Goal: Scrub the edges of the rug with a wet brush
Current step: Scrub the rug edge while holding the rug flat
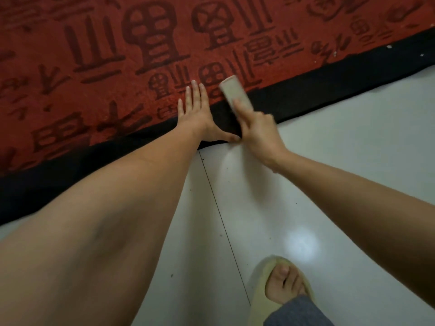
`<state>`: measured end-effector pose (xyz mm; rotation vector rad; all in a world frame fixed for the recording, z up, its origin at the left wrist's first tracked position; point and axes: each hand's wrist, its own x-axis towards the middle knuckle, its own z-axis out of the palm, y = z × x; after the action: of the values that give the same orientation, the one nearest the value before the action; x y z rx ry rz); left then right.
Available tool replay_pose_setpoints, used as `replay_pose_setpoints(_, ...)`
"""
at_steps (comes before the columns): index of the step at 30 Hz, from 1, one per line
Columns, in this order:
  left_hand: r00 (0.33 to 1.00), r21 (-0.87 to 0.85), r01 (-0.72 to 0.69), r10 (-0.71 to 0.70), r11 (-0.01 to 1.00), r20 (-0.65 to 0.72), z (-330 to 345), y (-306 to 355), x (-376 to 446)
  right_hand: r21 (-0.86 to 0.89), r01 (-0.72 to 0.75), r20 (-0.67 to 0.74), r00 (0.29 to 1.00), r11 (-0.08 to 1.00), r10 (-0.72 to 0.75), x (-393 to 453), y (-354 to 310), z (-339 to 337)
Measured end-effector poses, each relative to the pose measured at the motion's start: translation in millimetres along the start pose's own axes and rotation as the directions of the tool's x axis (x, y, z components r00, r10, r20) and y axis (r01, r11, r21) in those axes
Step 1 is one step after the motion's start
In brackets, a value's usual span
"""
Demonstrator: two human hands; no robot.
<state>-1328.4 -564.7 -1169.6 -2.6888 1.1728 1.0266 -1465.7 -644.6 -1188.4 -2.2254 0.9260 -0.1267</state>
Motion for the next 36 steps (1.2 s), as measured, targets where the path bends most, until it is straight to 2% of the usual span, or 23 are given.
replay_pose_setpoints(2,1.000,-0.004,-0.013,0.013,1.000,-0.008,-1,-1,1,-0.060,0.147,0.125,0.982,0.987,-0.138,-14,-1,0)
replay_pose_setpoints(3,1.000,-0.007,-0.020,0.020,1.000,-0.008,-1,-1,1,-0.143,0.166,0.129,0.981,0.976,-0.148,-11,10,-12)
replay_pose_setpoints(5,1.000,-0.003,-0.016,0.016,1.000,-0.006,0,-1,-1,-0.263,0.041,0.037,0.999,0.964,-0.033,5,37,-46)
replay_pose_setpoints(7,1.000,0.005,-0.005,0.005,1.000,0.003,0,1,1,-0.226,-0.182,-0.148,0.977,0.957,0.151,20,57,-72)
replay_pose_setpoints(8,1.000,0.005,-0.002,0.002,1.000,0.010,0,1,0,-0.194,-0.255,-0.203,0.955,0.947,0.216,22,57,-70)
replay_pose_setpoints(9,1.000,0.004,0.002,-0.002,1.000,0.011,-1,1,-1,-0.186,-0.267,-0.227,0.948,0.946,0.223,21,47,-58)
replay_pose_setpoints(11,1.000,0.005,0.009,-0.009,1.000,0.008,-1,2,0,-0.131,-0.149,-0.129,0.983,0.980,0.132,7,16,-19)
replay_pose_setpoints(13,1.000,-0.004,0.002,-0.002,1.000,0.013,-1,0,0,-0.067,0.071,0.035,0.997,0.995,-0.068,-8,-4,8)
replay_pose_setpoints(15,1.000,-0.010,-0.008,0.008,1.000,0.007,-2,-1,2,-0.195,0.173,0.111,0.982,0.965,-0.153,-1,7,-6)
replay_pose_setpoints(16,1.000,-0.010,-0.011,0.011,1.000,0.010,-1,0,1,-0.276,0.139,0.094,0.989,0.951,-0.117,8,22,-23)
replay_pose_setpoints(18,1.000,0.003,-0.005,0.005,1.000,0.010,0,1,1,-0.338,-0.070,-0.067,0.996,0.938,0.050,27,49,-64)
replay_pose_setpoints(20,1.000,0.007,-0.002,0.002,1.000,0.015,-1,2,2,-0.223,-0.290,-0.243,0.941,0.930,0.235,36,57,-77)
replay_pose_setpoints(21,1.000,0.003,0.000,0.000,1.000,0.017,-1,1,1,-0.184,-0.313,-0.270,0.927,0.932,0.259,35,46,-65)
replay_pose_setpoints(23,1.000,-0.001,-0.001,0.001,1.000,0.010,-2,0,1,-0.120,-0.181,-0.158,0.974,0.976,0.161,19,12,-20)
replay_pose_setpoints(25,1.000,-0.013,-0.007,0.008,1.000,0.018,-3,-1,1,-0.079,0.063,0.024,0.998,0.995,-0.062,-1,-10,13)
replay_pose_setpoints(27,1.000,-0.012,-0.005,0.005,1.000,0.014,-5,-1,1,-0.204,0.154,0.102,0.986,0.967,-0.135,3,5,-1)
replay_pose_setpoints(29,1.000,0.006,-0.004,0.004,1.000,0.021,-5,3,-1,-0.329,-0.006,-0.008,1.000,0.944,0.004,26,38,-43)
replay_pose_setpoints(31,1.000,0.021,0.015,-0.015,1.000,0.023,-5,4,-2,-0.275,-0.232,-0.186,0.965,0.933,0.185,37,52,-73)
replay_pose_setpoints(32,0.999,0.019,0.020,-0.020,1.000,0.028,-5,4,-1,-0.235,-0.280,-0.227,0.947,0.931,0.228,37,48,-69)
replay_pose_setpoints(33,0.999,0.016,0.021,-0.021,1.000,0.029,-5,4,-1,-0.215,-0.261,-0.224,0.951,0.941,0.213,33,35,-56)
replay_pose_setpoints(34,0.999,0.014,0.020,-0.020,1.000,0.027,-4,2,0,-0.197,-0.199,-0.158,0.973,0.960,0.169,25,21,-37)
replay_pose_setpoints(36,1.000,0.007,0.015,-0.016,1.000,0.024,-4,1,0,-0.115,0.014,0.042,0.999,0.993,-0.009,5,-2,-5)
